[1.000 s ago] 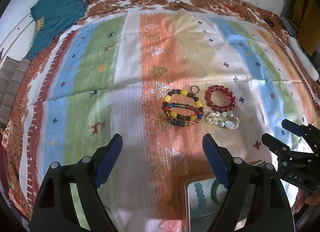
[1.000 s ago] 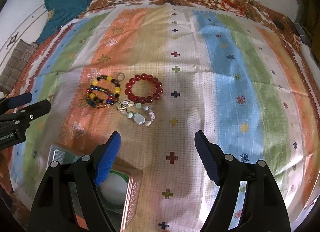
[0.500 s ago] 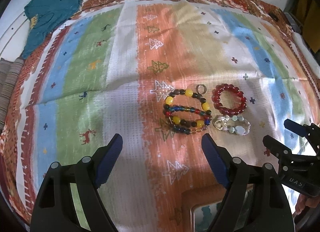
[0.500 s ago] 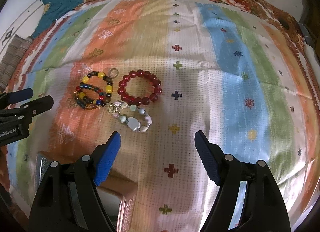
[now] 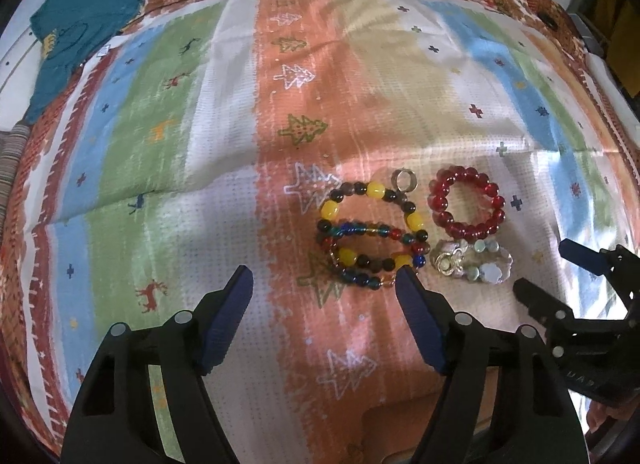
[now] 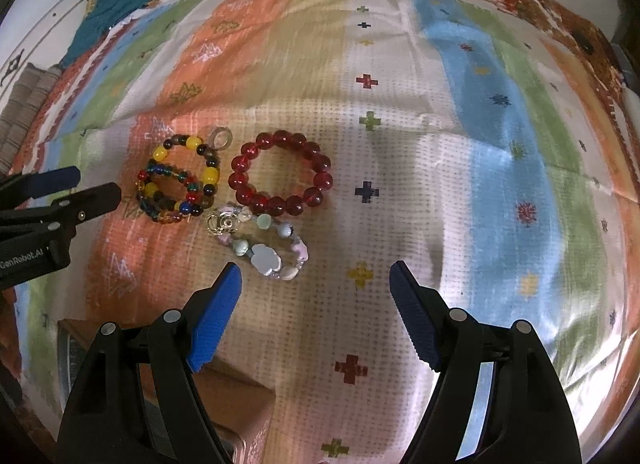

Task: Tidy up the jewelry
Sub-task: 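Close left tool on multicolour bead bracelet while right tool grasps white bead bracelet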

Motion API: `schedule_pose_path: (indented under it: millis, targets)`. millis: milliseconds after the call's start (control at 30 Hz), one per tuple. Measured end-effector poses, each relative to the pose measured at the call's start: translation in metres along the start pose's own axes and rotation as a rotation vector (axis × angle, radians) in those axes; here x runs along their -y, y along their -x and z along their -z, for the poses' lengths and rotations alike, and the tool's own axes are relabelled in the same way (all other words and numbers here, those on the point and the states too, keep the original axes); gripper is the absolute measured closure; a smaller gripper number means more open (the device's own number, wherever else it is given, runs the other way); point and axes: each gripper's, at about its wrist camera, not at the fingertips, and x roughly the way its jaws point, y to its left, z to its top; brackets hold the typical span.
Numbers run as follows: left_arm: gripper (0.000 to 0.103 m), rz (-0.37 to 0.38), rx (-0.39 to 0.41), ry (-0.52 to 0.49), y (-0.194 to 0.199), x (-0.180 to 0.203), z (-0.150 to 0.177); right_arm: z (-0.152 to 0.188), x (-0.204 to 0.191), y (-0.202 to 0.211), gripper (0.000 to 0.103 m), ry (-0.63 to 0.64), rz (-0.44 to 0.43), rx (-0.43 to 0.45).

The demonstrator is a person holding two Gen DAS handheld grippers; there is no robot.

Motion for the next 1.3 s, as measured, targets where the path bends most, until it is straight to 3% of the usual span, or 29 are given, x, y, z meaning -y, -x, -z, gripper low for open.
schedule_pose_path:
  millis: [333,400,633,733,867,967,1067,1300]
  targets:
    - [0.039,0.005,-0.017,-0.021,-0.014,0.003,-0.01,-0.01,-0.001,-0.013,0.027,0.0,-0.001,-0.01]
    - [0.043,0.003,-0.02,-0.026,-0.017,0.004,-0.011,-0.011,0.0,-0.016,0.035,0.0,0.001,-0.015]
    - [0.056,-0.006,-0.046,-0.031,-0.031,0.001,-0.014,-0.014,0.002,-0.028,0.042,0.004,0.004,-0.039]
    - [0.068,-0.002,-0.059,-0.036,-0.035,0.0,-0.014,-0.016,0.0,-0.031,0.049,0.012,0.002,-0.039]
    - [0.075,-0.001,-0.06,-0.041,-0.04,-0.001,-0.014,-0.017,-0.004,-0.033,0.068,0.039,-0.001,-0.041]
    - [0.092,0.003,-0.056,-0.052,-0.04,0.001,-0.015,-0.015,-0.007,-0.034,0.086,0.064,0.028,-0.049]
    - [0.093,-0.01,-0.052,-0.063,-0.04,0.004,-0.014,-0.014,-0.007,-0.035,0.095,0.073,0.023,-0.047]
    - [0.094,-0.015,-0.045,-0.06,-0.036,0.006,-0.014,-0.012,-0.01,-0.028,0.095,0.089,0.029,-0.028]
